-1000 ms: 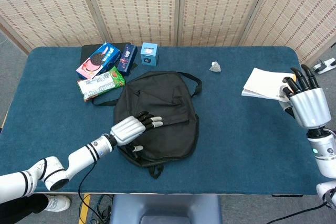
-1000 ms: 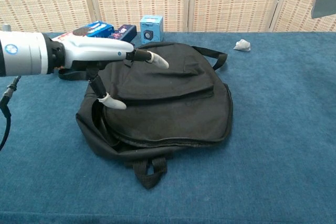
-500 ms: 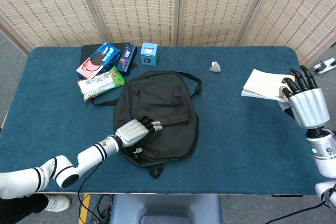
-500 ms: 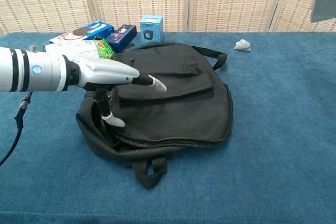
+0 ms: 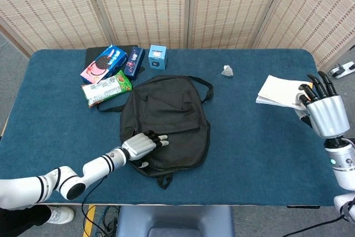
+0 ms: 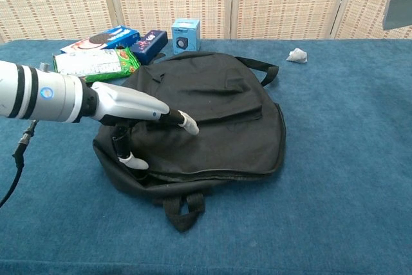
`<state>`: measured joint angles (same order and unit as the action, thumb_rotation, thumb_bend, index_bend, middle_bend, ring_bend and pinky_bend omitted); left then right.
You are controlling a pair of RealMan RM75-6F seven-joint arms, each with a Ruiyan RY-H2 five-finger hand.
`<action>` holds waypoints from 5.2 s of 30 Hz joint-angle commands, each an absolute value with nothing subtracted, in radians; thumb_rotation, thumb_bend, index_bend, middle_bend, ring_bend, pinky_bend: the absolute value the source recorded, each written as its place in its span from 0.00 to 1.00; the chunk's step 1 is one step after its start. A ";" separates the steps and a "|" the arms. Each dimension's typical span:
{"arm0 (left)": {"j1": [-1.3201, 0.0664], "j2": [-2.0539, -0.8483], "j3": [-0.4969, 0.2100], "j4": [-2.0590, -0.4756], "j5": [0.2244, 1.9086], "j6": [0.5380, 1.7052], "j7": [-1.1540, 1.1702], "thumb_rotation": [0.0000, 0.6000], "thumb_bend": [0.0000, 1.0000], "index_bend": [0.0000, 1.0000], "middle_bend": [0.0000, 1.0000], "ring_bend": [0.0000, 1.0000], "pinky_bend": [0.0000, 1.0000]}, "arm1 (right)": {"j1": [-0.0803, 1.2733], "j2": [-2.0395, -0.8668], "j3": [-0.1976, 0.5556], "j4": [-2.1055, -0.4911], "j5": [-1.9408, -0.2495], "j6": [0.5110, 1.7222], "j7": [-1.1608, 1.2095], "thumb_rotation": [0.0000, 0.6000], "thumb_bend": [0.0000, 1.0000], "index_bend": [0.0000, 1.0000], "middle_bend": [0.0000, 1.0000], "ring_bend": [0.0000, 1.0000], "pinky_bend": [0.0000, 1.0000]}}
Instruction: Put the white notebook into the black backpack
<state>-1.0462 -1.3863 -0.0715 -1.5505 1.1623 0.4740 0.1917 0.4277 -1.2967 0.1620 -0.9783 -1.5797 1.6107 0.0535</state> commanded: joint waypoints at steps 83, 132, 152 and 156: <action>-0.874 -1.463 -0.271 -1.380 1.095 0.821 -0.065 1.00 0.55 0.82 0.38 0.31 0.13 | 0.409 -1.262 0.205 -1.128 -1.668 1.787 0.104 1.00 0.51 0.70 0.42 0.19 0.12; -0.963 -1.447 -0.335 -1.295 0.806 0.726 0.044 1.00 0.55 0.82 0.38 0.31 0.13 | 0.715 -1.553 0.092 -1.347 -1.947 1.463 0.076 1.00 0.51 0.71 0.44 0.22 0.12; -0.961 -1.400 -0.322 -1.356 0.769 0.743 0.079 1.00 0.55 0.81 0.38 0.31 0.13 | 0.818 -1.759 0.086 -1.053 -1.876 1.303 0.016 1.00 0.51 0.71 0.41 0.22 0.12; -0.963 -1.394 -0.320 -1.367 0.761 0.746 0.087 1.00 0.55 0.81 0.38 0.31 0.13 | 0.838 -1.791 0.092 -1.016 -1.857 1.277 -0.009 1.00 0.51 0.71 0.38 0.18 0.12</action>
<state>-0.9629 -1.3948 -0.3203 -1.3663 0.7616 0.7453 0.0861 0.8314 -1.7822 0.0894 -1.0241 -1.8648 1.2851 -0.0028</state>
